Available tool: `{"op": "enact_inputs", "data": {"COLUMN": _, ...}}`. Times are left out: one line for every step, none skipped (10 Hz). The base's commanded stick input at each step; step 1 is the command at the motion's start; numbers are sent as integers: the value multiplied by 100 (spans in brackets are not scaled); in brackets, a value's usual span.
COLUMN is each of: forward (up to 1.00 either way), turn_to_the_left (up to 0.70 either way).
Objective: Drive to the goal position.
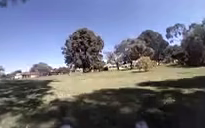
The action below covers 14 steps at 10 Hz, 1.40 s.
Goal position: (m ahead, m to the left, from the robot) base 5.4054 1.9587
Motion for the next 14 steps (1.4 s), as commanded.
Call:
{"op": "enact_inputs", "data": {"forward": 70, "turn_to_the_left": 0}}
{"op": "enact_inputs", "data": {"forward": 70, "turn_to_the_left": 0}}
{"op": "enact_inputs", "data": {"forward": 70, "turn_to_the_left": 0}}
{"op": "enact_inputs", "data": {"forward": 70, "turn_to_the_left": 0}}
{"op": "enact_inputs", "data": {"forward": 70, "turn_to_the_left": 27}}
{"op": "enact_inputs", "data": {"forward": 70, "turn_to_the_left": 26}}
{"op": "enact_inputs", "data": {"forward": 70, "turn_to_the_left": 10}}
{"op": "enact_inputs", "data": {"forward": 70, "turn_to_the_left": 0}}
{"op": "enact_inputs", "data": {"forward": 70, "turn_to_the_left": 0}}
{"op": "enact_inputs", "data": {"forward": 70, "turn_to_the_left": 0}}
{"op": "enact_inputs", "data": {"forward": 70, "turn_to_the_left": 0}}
{"op": "enact_inputs", "data": {"forward": 70, "turn_to_the_left": 0}}
{"op": "enact_inputs", "data": {"forward": 70, "turn_to_the_left": 0}}
{"op": "enact_inputs", "data": {"forward": 70, "turn_to_the_left": 0}}
